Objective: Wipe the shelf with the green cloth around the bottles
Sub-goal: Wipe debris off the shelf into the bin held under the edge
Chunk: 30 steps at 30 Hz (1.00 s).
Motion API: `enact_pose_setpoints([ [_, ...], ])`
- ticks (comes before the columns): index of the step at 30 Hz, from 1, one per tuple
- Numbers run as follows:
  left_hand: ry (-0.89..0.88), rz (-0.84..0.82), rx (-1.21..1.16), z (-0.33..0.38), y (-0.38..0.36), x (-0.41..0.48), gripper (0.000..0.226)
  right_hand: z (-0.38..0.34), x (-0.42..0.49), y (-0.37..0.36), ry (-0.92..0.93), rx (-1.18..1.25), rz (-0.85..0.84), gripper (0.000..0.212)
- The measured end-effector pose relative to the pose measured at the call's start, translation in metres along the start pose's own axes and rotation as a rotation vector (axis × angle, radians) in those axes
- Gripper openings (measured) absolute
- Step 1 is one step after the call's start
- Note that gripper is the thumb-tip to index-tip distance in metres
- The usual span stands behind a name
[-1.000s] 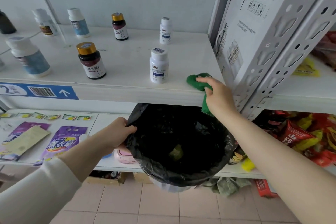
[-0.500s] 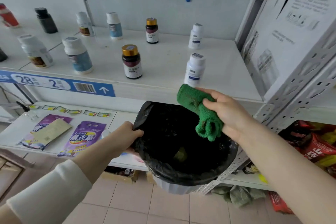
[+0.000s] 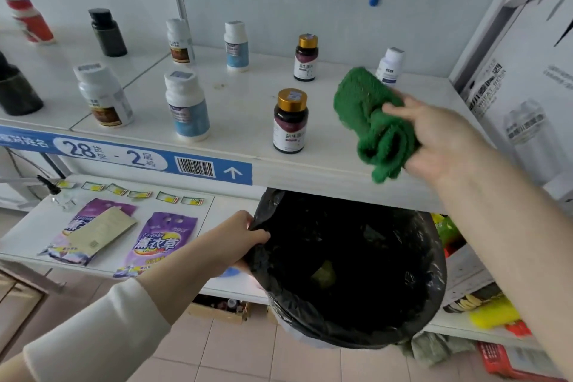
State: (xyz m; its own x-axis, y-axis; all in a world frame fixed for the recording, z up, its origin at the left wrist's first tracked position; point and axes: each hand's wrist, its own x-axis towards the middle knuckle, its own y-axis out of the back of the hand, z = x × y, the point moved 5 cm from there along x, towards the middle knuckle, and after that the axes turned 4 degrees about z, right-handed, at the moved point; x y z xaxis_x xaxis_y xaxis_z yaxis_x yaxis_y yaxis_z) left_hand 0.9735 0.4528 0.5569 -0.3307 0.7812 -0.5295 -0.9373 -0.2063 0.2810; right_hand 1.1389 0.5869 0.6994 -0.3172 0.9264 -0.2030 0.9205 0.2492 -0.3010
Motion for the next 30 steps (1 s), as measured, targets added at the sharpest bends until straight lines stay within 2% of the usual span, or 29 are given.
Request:
enact_pose_setpoints([
  [2,-0.006,-0.019,0.004,0.004,0.002,0.005,0.023,-0.024,0.03,-0.008,0.083,-0.065,0.124,0.037],
  [5,-0.01,-0.028,0.007,0.01,0.004,0.013,0.025,-0.055,0.077,-0.016,0.176,-0.29,0.334,0.031],
  [8,0.002,-0.036,0.008,0.014,0.006,0.019,0.024,-0.069,0.114,-0.026,0.217,-0.52,0.467,0.024],
  [10,0.017,-0.036,0.019,0.016,0.008,0.024,0.024,-0.069,0.132,-0.03,0.239,-0.726,0.52,0.029],
  [13,0.018,-0.018,0.024,0.02,0.012,0.032,0.026,-0.046,0.152,-0.03,0.228,-1.026,0.461,0.037],
  [17,-0.001,-0.005,0.004,0.02,0.018,0.04,0.023,-0.008,0.175,-0.021,0.041,-1.213,0.42,0.035],
  [20,-0.013,-0.006,0.006,0.018,0.023,0.044,0.025,0.007,0.183,-0.028,0.017,-1.163,0.373,0.04],
  [23,-0.017,-0.015,0.025,0.016,0.027,0.047,0.03,0.018,0.189,-0.038,0.078,-1.142,0.235,0.045],
  [30,-0.011,-0.063,0.053,0.01,0.029,0.053,0.032,0.034,0.191,-0.069,0.222,-1.131,-0.058,0.041],
])
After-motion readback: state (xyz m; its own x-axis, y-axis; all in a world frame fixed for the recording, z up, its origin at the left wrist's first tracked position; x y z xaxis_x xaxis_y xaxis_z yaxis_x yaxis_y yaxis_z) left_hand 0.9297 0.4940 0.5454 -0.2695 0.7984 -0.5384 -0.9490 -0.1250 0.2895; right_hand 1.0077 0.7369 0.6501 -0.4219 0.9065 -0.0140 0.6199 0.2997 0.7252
